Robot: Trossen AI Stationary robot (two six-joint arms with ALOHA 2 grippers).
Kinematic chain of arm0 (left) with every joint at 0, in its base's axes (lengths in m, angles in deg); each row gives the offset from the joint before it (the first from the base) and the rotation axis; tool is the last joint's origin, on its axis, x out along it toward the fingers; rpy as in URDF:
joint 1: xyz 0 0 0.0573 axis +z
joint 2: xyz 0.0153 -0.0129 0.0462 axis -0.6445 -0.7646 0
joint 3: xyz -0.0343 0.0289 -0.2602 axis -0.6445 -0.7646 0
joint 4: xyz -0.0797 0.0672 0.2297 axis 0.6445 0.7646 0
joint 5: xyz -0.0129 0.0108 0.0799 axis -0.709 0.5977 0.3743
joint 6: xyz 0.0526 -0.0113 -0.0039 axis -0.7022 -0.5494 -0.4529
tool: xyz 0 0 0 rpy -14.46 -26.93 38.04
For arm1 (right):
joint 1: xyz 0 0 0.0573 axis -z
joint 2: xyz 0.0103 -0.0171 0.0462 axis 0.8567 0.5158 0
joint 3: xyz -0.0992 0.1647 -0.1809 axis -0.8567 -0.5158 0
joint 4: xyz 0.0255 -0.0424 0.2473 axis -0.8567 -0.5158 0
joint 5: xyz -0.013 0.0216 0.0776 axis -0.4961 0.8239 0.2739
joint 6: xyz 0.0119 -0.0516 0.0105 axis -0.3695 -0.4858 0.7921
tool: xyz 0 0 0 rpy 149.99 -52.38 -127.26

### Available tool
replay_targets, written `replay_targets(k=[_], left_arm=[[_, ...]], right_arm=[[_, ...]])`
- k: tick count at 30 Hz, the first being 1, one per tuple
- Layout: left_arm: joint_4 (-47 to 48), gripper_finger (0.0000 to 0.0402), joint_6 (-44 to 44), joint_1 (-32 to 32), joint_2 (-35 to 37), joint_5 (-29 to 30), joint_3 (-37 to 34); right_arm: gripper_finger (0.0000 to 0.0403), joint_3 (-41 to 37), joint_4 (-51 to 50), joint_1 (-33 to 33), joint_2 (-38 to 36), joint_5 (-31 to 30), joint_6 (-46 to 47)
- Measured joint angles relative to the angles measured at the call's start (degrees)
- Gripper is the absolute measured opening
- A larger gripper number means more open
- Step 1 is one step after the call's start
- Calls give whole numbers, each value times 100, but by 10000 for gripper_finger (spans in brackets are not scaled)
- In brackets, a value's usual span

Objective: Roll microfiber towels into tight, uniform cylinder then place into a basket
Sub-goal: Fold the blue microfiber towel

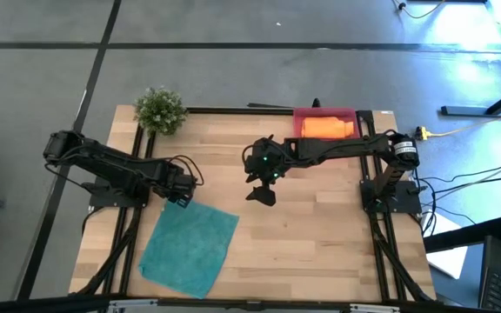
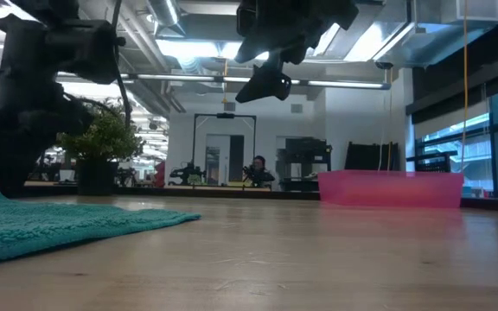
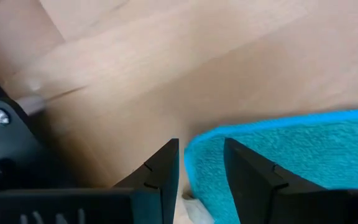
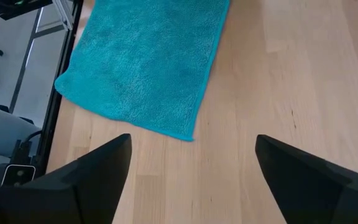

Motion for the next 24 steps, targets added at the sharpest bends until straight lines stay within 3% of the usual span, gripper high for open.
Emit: replay_targets(k=[16, 24], left_arm=[[-412, 116, 119, 22, 0, -58, -298], [-395, 115, -3, 22, 0, -356, -298]], right_arm=[[343, 0, 0, 0, -7, 0, -3], [343, 0, -2, 0, -7, 0, 4]])
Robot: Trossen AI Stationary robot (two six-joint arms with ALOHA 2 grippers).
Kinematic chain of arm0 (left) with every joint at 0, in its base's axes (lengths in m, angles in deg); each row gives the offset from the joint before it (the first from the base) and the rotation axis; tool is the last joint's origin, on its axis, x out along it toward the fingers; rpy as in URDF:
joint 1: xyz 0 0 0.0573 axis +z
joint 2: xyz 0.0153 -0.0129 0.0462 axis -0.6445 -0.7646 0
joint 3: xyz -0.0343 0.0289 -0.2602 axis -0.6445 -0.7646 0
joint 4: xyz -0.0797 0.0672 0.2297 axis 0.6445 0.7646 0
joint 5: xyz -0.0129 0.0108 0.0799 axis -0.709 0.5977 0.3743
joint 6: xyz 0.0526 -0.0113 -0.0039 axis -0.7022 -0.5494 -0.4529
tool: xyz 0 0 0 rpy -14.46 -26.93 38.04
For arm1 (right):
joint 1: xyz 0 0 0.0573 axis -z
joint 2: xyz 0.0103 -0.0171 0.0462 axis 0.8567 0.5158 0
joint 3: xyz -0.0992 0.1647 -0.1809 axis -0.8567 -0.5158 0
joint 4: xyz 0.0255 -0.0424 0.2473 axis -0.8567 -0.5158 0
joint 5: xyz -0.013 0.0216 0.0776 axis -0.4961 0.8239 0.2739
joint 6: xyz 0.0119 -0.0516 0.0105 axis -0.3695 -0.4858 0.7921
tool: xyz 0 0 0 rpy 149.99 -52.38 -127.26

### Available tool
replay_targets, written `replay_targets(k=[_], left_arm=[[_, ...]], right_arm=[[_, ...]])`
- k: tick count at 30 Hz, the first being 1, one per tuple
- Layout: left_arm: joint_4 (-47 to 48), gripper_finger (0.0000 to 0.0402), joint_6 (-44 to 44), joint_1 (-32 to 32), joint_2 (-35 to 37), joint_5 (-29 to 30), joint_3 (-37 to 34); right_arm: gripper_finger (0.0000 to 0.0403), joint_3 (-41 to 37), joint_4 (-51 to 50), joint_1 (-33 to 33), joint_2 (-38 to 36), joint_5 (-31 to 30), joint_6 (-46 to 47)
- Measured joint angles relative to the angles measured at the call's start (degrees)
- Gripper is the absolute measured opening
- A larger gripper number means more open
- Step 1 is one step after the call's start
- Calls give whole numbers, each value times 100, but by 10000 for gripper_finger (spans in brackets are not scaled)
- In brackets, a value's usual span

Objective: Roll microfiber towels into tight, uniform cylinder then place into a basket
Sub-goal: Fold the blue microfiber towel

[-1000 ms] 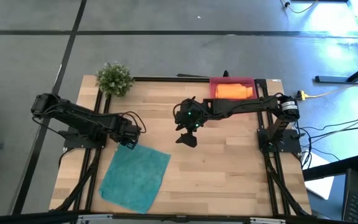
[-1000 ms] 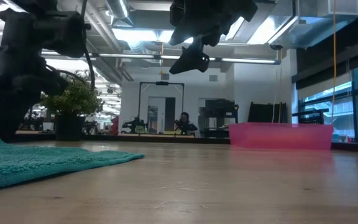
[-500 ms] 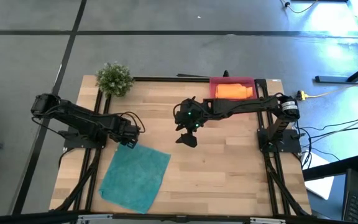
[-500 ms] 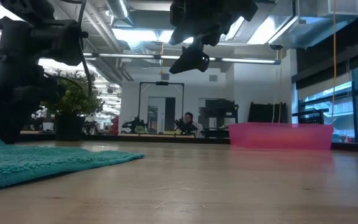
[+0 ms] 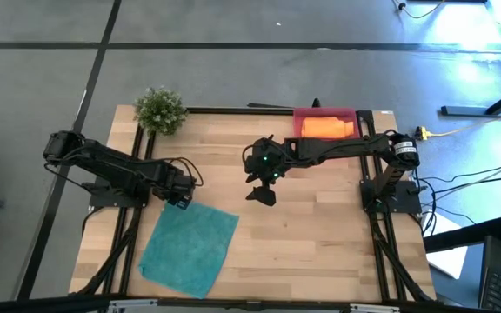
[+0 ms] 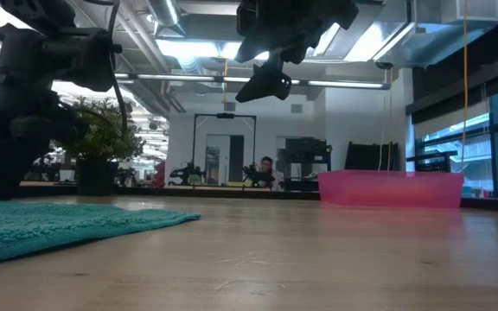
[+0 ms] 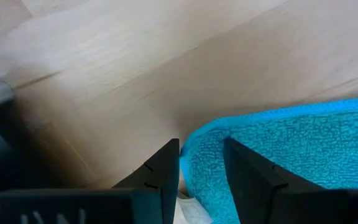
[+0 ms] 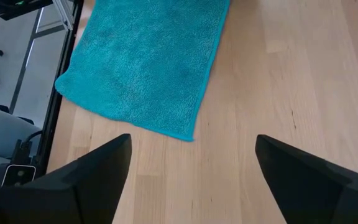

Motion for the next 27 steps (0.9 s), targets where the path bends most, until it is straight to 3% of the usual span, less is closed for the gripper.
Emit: replay_targets(k=[5, 12, 18, 27], left_arm=[[7, 87, -9, -15, -59, 4, -2], [-22, 6, -188, -24, -133, -3, -4], [-207, 2, -406, -24, -75, -15, 200], [71, 0, -1247, 9, -28, 368, 1298]], right_arm=[[343, 0, 0, 0, 0, 0, 1], [343, 0, 0, 2, 0, 0, -6], [343, 0, 7, 0, 0, -200, -18], [343, -2, 586, 8, 0, -613, -33]])
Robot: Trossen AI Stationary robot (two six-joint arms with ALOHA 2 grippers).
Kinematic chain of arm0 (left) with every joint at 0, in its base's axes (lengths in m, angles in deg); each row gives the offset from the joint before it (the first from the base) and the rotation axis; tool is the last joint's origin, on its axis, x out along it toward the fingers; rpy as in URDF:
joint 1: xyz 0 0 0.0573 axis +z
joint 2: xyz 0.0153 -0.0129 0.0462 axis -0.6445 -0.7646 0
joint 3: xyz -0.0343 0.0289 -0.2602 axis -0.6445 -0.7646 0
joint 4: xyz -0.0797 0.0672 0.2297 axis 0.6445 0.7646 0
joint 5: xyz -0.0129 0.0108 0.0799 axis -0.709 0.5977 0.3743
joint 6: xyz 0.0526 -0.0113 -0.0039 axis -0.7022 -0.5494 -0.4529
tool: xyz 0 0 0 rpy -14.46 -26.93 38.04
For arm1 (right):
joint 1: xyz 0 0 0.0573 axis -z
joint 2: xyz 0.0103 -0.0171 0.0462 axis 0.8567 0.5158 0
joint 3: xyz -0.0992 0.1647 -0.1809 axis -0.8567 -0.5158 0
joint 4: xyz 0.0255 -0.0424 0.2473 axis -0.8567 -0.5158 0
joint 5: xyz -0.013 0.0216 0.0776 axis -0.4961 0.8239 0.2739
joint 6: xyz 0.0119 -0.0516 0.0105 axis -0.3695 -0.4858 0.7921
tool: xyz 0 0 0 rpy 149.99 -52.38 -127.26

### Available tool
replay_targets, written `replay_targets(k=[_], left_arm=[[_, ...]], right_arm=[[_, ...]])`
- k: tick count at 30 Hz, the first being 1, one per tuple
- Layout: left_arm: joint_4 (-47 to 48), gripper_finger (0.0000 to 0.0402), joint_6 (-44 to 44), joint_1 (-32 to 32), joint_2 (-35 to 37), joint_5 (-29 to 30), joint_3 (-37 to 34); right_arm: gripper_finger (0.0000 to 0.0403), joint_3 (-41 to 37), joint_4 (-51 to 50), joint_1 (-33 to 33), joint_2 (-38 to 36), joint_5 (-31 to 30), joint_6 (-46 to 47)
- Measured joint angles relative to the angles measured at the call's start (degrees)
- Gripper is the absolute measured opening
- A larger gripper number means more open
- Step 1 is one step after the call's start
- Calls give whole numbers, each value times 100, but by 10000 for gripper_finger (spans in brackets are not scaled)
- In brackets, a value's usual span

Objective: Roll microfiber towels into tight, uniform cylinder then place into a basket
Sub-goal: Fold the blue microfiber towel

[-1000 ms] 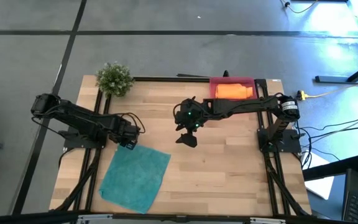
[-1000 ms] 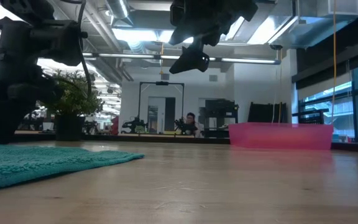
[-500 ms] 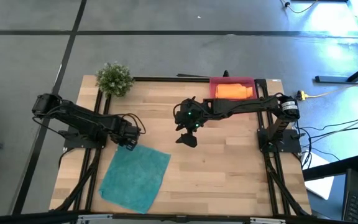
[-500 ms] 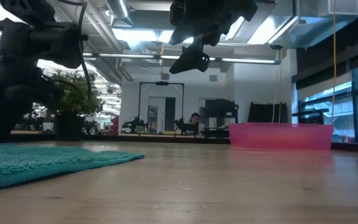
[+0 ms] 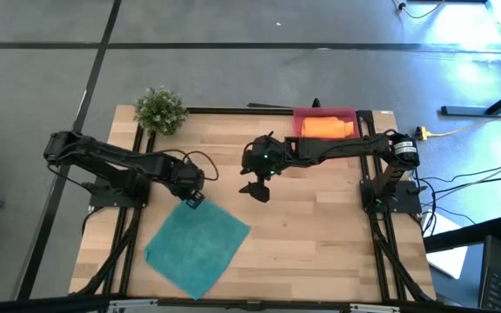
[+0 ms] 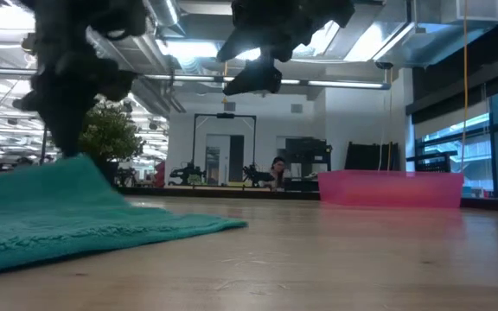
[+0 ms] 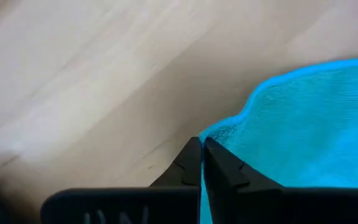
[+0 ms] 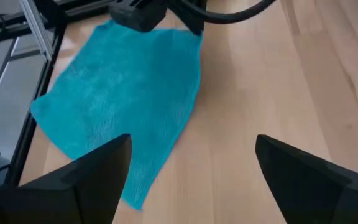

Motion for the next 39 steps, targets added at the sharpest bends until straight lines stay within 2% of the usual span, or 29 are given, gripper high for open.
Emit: replay_targets(k=[8, 18, 29, 35, 39], left_arm=[[128, 0, -580, 137, 0, 175, 818], [121, 0, -822, 173, -2, 493, 1406], [5, 0, -733, 184, -4, 674, 1504], [-125, 0, -703, 193, -4, 1095, 1504], [-277, 0, -703, 234, -4, 1129, 1504]], right_arm=[[343, -401, 745, 0, 23, 5, -10], [343, -887, 2338, 37, 273, -90, 161], [343, -855, 3558, 44, 1182, -193, 344], [343, -850, 3549, 44, 1415, -228, 359], [343, -850, 3514, 44, 1545, -196, 601]])
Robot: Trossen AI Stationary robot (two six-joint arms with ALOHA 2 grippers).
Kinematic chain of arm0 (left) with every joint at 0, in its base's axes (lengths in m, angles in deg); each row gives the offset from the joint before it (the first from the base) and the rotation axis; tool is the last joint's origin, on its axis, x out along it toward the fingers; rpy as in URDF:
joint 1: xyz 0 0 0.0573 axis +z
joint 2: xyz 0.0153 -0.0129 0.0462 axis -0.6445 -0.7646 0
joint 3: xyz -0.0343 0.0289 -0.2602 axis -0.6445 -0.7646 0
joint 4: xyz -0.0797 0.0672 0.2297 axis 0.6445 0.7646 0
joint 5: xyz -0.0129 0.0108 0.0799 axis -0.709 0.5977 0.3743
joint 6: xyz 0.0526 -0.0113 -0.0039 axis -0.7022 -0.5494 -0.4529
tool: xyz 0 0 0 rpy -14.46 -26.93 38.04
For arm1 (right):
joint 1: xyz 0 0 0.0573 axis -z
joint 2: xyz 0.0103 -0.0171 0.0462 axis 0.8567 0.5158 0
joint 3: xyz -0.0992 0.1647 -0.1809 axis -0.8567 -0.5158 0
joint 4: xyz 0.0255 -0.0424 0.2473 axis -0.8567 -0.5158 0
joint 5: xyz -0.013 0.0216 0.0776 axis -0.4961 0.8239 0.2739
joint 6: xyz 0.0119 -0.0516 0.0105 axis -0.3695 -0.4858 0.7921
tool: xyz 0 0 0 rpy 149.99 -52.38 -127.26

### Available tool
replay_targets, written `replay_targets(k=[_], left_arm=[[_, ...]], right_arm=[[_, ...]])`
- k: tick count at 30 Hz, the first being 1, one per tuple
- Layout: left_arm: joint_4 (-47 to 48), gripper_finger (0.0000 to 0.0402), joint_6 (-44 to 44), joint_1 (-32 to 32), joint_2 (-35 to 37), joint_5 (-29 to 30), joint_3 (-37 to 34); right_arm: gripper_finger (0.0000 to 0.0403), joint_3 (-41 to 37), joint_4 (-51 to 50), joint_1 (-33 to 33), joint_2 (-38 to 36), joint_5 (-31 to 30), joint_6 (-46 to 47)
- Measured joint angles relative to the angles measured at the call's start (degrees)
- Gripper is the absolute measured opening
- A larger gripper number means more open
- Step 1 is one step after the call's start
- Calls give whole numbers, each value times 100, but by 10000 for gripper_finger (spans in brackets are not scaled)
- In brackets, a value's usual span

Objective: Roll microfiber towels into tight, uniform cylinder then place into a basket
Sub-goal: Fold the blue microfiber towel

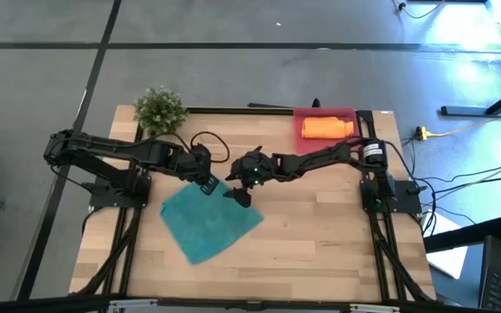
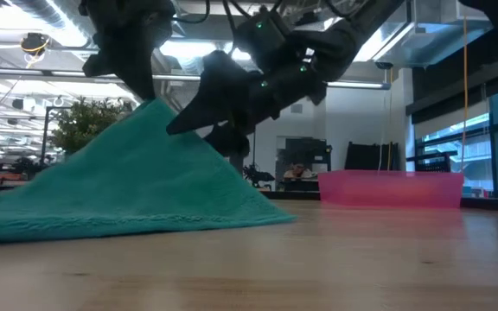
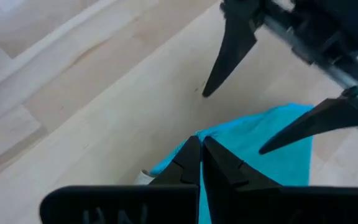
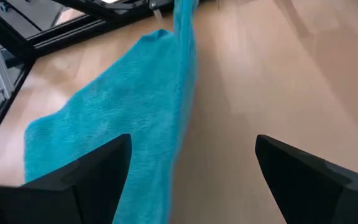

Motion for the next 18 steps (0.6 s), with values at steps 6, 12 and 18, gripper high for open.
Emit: replay_targets(k=[6, 12, 18], left_arm=[[13, 0, 0, 4, 0, 73, 0], [31, 0, 0, 4, 36, 210, -2], [75, 0, -37, 127, 175, 225, -2]], right_arm=[[343, 0, -532, -13, 72, 230, 177], [343, 0, -1527, -13, 68, 477, 72], [343, 0, -2257, -13, 61, 1007, -88]])
